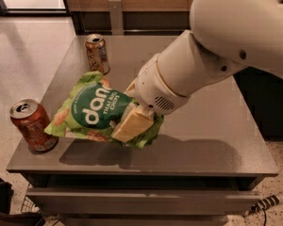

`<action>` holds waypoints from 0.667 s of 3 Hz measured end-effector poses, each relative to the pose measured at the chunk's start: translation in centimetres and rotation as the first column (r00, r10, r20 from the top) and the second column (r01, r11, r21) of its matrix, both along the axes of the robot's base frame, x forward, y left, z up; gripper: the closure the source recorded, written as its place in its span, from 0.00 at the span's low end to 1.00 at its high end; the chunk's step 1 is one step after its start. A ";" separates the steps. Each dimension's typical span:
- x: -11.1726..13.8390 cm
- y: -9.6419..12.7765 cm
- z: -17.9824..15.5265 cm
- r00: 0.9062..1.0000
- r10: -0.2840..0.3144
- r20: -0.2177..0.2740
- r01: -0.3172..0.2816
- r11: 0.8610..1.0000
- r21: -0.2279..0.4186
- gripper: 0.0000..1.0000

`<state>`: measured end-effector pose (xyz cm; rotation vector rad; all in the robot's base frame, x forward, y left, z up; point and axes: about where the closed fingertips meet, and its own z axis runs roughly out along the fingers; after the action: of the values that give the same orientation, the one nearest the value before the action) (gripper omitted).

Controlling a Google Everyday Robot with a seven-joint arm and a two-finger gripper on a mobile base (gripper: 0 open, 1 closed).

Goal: Move green rice chip bag near coke can

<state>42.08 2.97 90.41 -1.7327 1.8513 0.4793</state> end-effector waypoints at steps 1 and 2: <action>-0.1 0.1 0.2 1.000 0.001 0.005 -0.001 1.000 -0.002 0.38; -0.3 0.2 0.4 1.000 0.003 0.011 -0.003 1.000 -0.004 0.13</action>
Offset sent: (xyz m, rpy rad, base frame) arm -0.0014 0.0010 0.0021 -0.0021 -0.0054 0.0015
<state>41.79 3.17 90.84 -1.7377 1.8435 0.4666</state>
